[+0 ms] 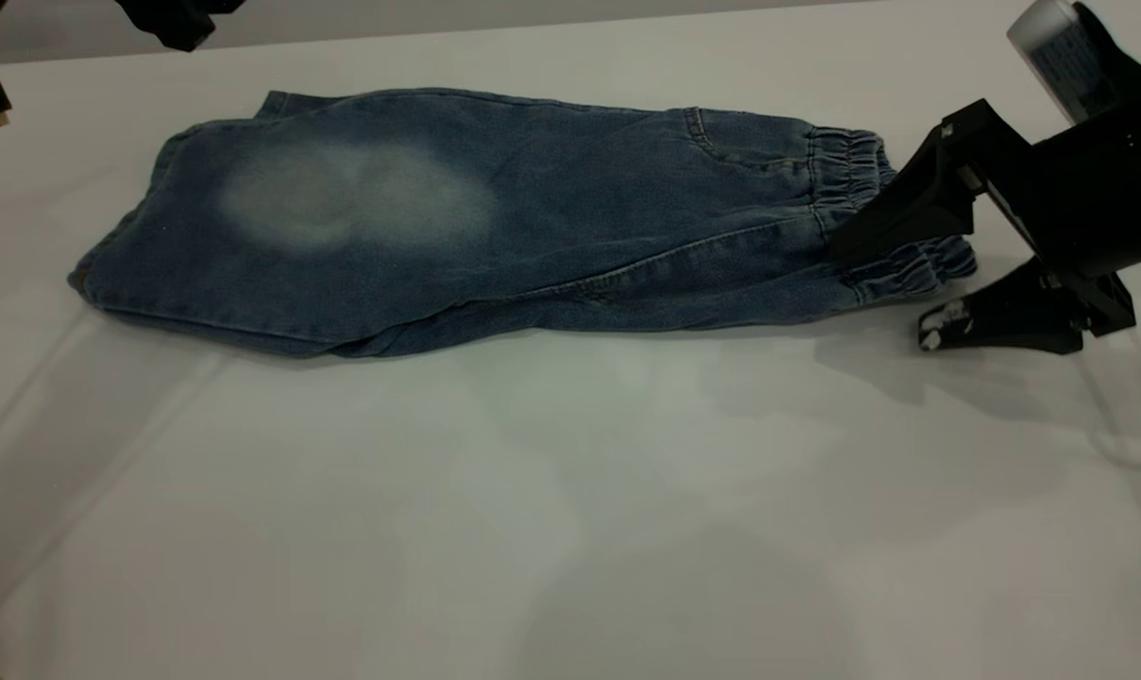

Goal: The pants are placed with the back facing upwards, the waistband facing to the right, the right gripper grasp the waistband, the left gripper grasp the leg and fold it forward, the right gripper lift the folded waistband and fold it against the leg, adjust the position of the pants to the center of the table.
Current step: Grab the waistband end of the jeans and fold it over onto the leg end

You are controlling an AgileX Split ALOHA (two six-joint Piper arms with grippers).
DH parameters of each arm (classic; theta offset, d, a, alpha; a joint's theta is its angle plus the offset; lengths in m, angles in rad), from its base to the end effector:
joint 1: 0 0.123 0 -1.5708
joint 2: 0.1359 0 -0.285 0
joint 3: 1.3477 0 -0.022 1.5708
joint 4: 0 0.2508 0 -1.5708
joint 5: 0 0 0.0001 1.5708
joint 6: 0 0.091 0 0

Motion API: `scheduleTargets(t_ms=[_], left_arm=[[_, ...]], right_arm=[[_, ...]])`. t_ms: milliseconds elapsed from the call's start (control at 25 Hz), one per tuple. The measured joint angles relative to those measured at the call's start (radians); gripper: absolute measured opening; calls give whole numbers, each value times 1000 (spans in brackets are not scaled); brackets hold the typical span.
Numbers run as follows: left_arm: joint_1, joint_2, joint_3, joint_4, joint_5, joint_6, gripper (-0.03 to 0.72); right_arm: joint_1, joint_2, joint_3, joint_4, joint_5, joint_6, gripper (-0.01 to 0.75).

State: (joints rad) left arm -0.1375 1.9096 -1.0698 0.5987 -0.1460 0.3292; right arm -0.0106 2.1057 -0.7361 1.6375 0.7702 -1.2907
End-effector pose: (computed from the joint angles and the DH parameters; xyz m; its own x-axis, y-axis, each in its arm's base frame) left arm 0.3967 -0.0624 0.1675 -0.1918 0.8288 -0.5256 0.5884 0.5258 0.6143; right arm 0.2928 0.0602 0.0507 -0.9585 0.2722 -0.0844 0.1253 0.6686 0.7330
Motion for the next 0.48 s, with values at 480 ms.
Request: scheduleTargets(t_ms=[480], left_arm=[[-4, 0, 0, 0, 0, -1, 467]], right_arm=[[0, 94, -60, -45, 39, 81, 673]])
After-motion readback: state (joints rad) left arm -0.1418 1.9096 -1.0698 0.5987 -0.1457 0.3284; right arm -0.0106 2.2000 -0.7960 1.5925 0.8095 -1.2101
